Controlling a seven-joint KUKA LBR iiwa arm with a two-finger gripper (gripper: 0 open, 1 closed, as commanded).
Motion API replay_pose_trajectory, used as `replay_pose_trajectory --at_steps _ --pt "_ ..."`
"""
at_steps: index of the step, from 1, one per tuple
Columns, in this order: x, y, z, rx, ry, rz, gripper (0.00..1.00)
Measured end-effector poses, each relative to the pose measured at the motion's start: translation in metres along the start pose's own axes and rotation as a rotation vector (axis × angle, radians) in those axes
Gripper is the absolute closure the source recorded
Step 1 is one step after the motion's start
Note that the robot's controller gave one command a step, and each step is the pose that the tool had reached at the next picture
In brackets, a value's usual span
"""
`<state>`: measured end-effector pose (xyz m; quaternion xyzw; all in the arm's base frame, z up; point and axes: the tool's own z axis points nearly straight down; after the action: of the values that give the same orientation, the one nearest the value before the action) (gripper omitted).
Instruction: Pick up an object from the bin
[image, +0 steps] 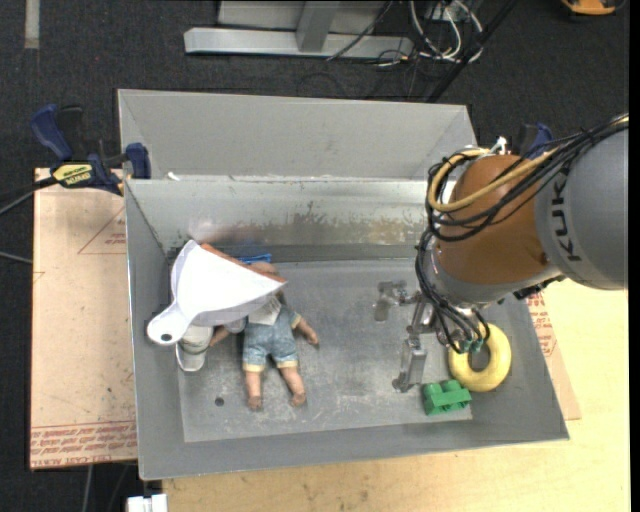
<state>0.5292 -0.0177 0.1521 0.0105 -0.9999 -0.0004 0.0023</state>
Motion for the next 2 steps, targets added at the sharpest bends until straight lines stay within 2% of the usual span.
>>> replay_pose_trajectory --at_steps 1,2 --pt "-0.002 0.024 0.004 -0.001 -0.005 0.082 0.00" --pt "-0.036 0.043 0.037 -0.001 -0.008 0.033 0.00"
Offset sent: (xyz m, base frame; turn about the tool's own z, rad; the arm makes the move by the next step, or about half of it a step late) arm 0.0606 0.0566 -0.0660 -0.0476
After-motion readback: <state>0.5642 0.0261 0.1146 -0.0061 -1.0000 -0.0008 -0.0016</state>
